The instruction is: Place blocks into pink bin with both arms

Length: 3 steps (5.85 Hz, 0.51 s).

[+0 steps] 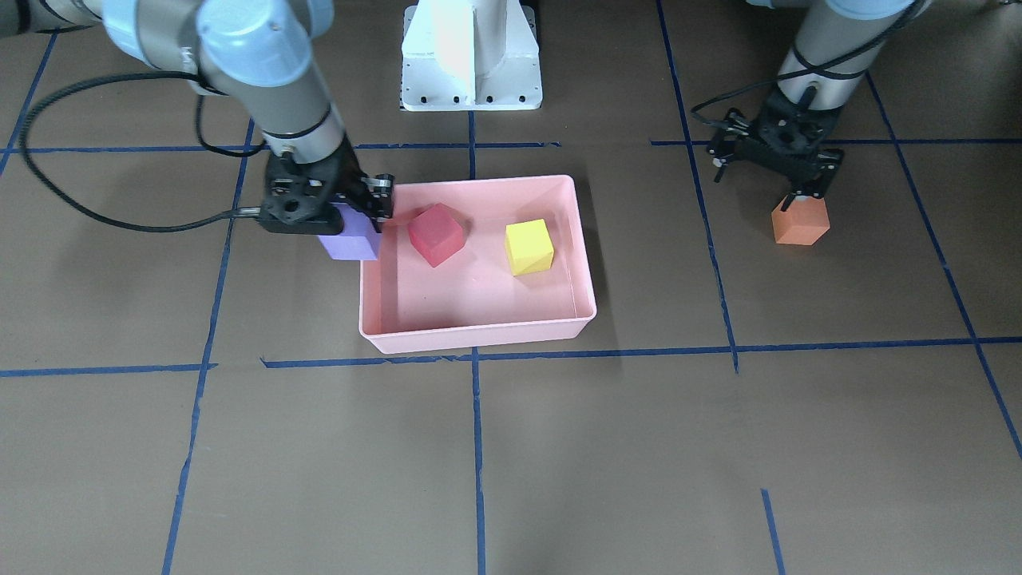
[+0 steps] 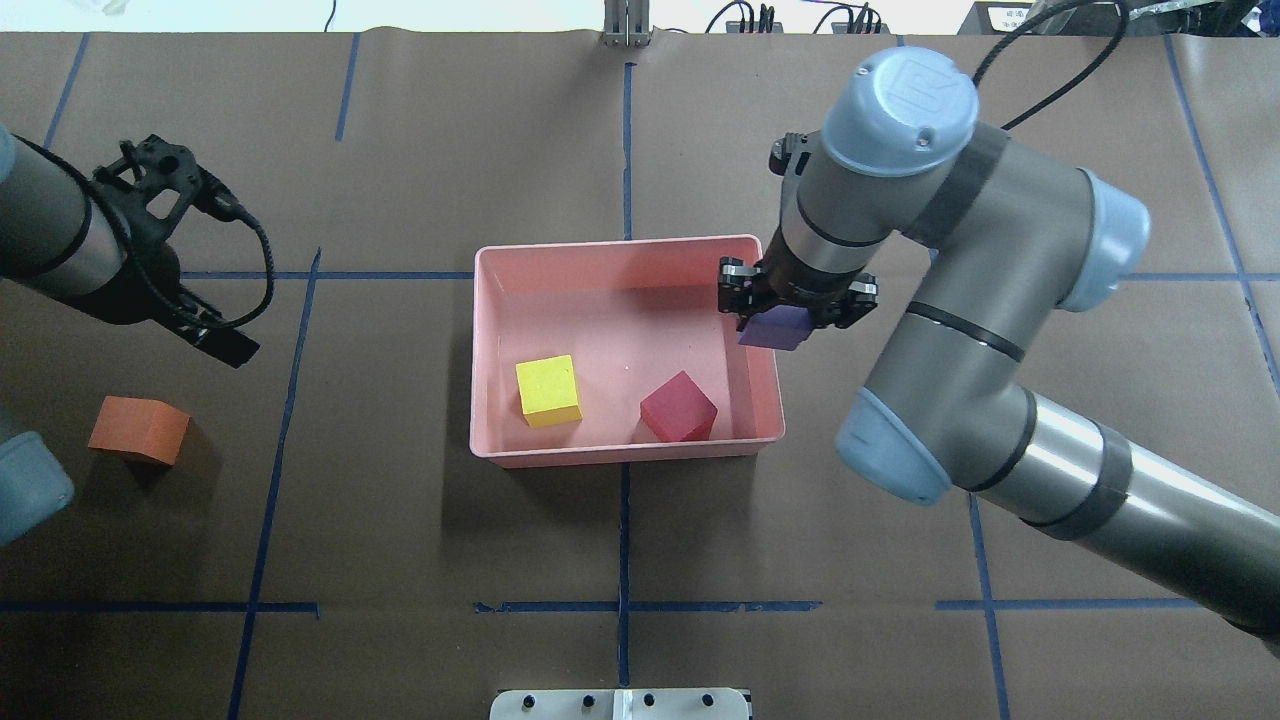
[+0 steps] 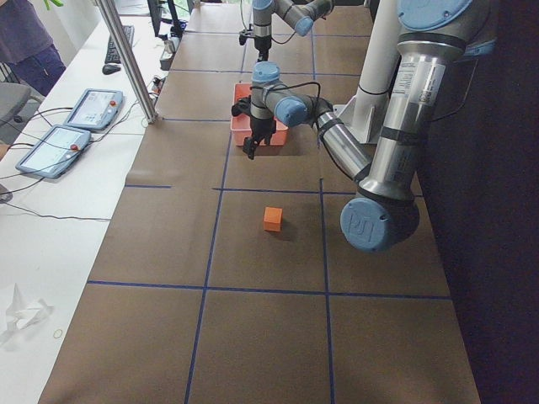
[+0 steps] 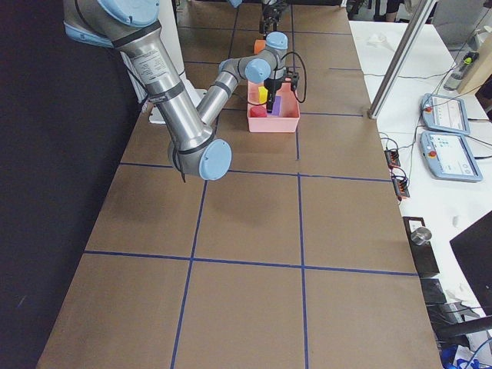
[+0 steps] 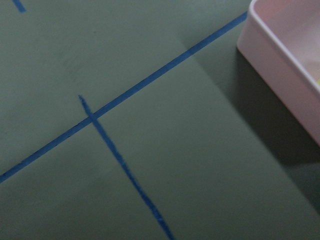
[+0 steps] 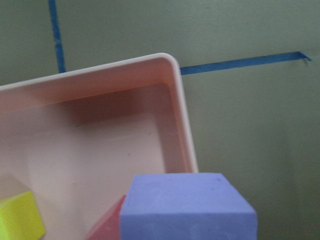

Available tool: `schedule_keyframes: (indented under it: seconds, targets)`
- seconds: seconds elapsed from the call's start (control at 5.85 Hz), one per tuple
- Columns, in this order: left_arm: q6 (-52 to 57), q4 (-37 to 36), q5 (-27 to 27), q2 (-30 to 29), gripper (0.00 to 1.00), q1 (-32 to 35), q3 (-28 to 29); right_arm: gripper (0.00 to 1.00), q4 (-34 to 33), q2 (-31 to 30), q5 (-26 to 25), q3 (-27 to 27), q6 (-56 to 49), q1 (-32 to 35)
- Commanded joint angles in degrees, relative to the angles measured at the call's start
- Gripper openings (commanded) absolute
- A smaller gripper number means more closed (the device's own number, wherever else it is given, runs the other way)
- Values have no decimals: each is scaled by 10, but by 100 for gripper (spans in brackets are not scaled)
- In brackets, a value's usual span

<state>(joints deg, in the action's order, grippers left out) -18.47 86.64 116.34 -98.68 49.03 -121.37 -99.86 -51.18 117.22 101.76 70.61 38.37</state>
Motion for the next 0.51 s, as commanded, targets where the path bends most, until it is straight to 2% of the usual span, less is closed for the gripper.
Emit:
schedule_keyframes:
  seconds: [0.0, 0.17, 0.34]
  targets:
    - [-42, 89, -1, 110, 100, 7, -3, 57, 1, 76, -39, -76, 59, -39]
    - [-114, 149, -1, 166, 100, 7, 4, 100, 2, 78, -68, -72, 61, -48]
    - [-209, 212, -1, 189, 100, 6, 30, 100, 2, 77, -68, -69, 60, -48]
